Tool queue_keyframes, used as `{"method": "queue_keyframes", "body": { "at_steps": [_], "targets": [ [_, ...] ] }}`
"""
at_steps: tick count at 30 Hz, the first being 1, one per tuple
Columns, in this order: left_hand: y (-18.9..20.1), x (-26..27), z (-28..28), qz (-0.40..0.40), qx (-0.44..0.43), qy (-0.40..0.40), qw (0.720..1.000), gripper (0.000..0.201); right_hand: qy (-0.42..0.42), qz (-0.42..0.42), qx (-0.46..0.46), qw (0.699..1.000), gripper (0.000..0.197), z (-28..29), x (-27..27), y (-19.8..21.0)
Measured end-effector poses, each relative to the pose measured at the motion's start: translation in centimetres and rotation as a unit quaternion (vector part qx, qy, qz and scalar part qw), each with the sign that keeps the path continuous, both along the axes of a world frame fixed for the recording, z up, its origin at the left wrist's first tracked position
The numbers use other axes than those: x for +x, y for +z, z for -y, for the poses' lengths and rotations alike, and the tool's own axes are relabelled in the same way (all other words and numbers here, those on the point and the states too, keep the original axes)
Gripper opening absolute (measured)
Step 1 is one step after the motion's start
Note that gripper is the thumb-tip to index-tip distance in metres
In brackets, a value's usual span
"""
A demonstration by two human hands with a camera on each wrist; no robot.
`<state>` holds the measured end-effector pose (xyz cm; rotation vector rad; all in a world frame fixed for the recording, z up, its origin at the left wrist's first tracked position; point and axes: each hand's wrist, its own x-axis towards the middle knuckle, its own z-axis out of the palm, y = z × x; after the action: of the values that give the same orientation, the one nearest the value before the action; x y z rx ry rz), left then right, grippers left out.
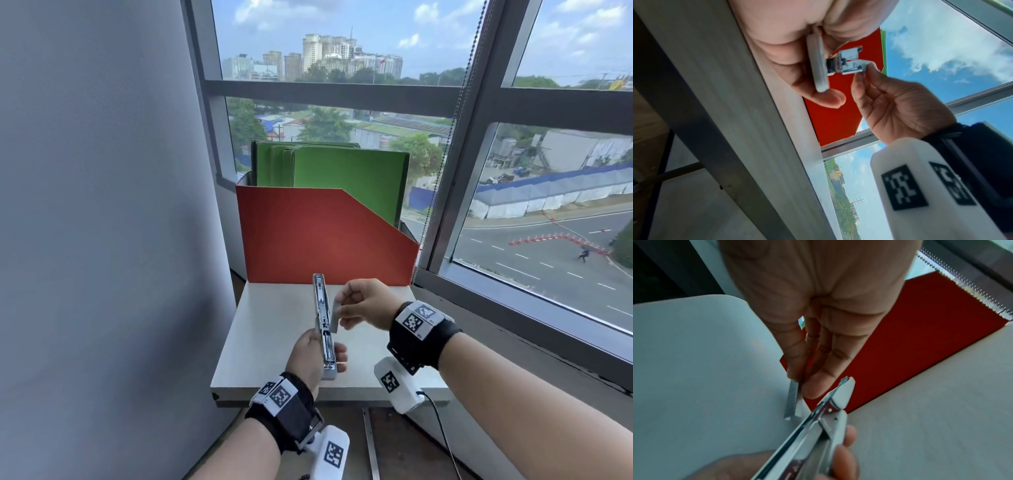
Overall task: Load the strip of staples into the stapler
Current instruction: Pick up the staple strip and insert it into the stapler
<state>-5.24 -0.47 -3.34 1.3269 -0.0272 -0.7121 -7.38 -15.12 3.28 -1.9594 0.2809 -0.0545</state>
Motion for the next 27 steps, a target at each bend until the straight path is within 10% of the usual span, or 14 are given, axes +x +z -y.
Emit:
{"method": "queue_keyframes", "body": {
  "at_steps": [27],
  "targets": [
    [-0.2,-0.9,0.0,0.014,-0.013,-0.011,1.0,0.023,-0.025,0.001,-0.09,0.996,0.012,-2.2,0.1,0.1]
  ]
}}
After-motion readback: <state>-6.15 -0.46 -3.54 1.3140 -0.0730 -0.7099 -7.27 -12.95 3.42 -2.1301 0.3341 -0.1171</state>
